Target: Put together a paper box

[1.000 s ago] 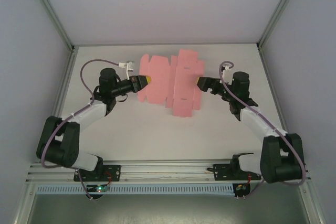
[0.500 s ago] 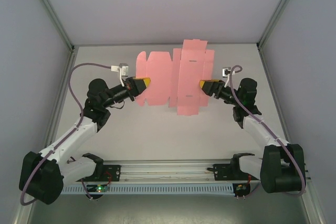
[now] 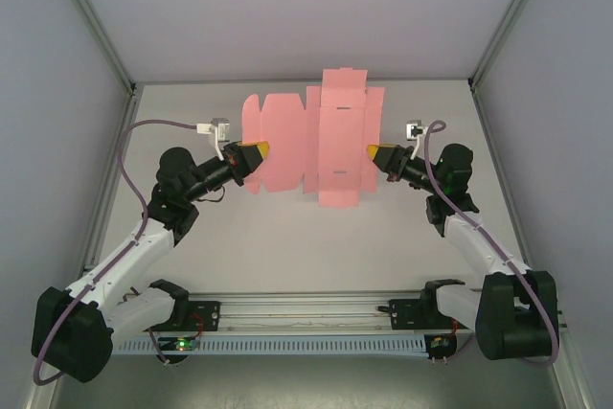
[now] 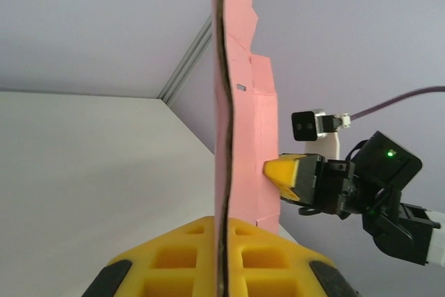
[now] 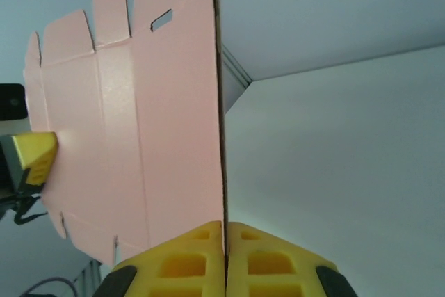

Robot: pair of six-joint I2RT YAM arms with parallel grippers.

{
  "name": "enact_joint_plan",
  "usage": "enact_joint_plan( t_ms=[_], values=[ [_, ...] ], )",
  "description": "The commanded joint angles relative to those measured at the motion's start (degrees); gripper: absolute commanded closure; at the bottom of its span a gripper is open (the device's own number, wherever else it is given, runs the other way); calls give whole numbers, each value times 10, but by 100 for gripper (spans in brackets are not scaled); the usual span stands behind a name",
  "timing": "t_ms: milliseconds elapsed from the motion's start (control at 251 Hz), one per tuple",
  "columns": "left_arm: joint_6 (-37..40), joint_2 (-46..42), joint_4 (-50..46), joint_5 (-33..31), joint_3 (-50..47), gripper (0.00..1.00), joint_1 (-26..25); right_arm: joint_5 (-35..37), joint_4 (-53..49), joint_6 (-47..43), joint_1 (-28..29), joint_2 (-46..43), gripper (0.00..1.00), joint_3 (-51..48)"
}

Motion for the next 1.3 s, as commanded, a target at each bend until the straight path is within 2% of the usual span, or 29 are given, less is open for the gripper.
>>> enact_joint_plan(
  t_ms=[0, 32, 60, 104, 156, 188, 200, 331, 419, 499, 646, 714, 830, 914, 1105, 1181, 1297],
  values=[
    [23, -4, -28, -26, 1, 100, -8, 11, -41, -48, 1, -13, 100, 7],
    [27, -1, -51, -44, 4, 95, -8, 14, -46, -56, 2, -13, 100, 9],
    [32, 1, -77, -66, 7, 84, -7, 16, -53, -64, 5, -15, 100, 9],
    [36, 4, -127, -115, 12, 58, -8, 22, -61, -77, 10, -17, 100, 10],
    [42, 7, -182, -177, 17, 22, -8, 32, -84, -97, 21, -18, 100, 16],
    [47, 10, -212, -213, 21, 3, -8, 36, -106, -116, 27, -18, 100, 21],
    [50, 11, -224, -226, 23, 0, -7, 40, -115, -122, 31, -18, 100, 23],
    [74, 11, -330, -345, 48, 0, -8, 71, -200, -167, 57, -10, 100, 49],
    [85, 5, -363, -380, 59, 0, -8, 73, -250, -206, 73, 8, 100, 67],
    [89, -3, -367, -396, 59, 0, -7, 128, -328, -263, 99, 27, 100, 92],
    [96, 1, -361, -370, 62, 0, -8, 269, -430, -366, 148, 74, 100, 150],
    [99, 12, -358, -355, 65, 0, -8, 345, -437, -414, 168, 94, 100, 165],
    [106, 42, -336, -298, 69, 0, -8, 397, -446, -506, 188, 133, 100, 191],
    [108, 65, -331, -264, 78, 0, -8, 464, -442, -559, 207, 160, 100, 210],
    [107, 105, -339, -266, 99, 0, -8, 603, -369, -736, 282, 202, 100, 196],
    [109, 113, -337, -263, 103, 0, -8, 634, -331, -781, 312, 213, 100, 187],
    [143, 124, -317, -209, 104, 0, -9, 665, -250, -822, 332, 221, 100, 166]
  ],
)
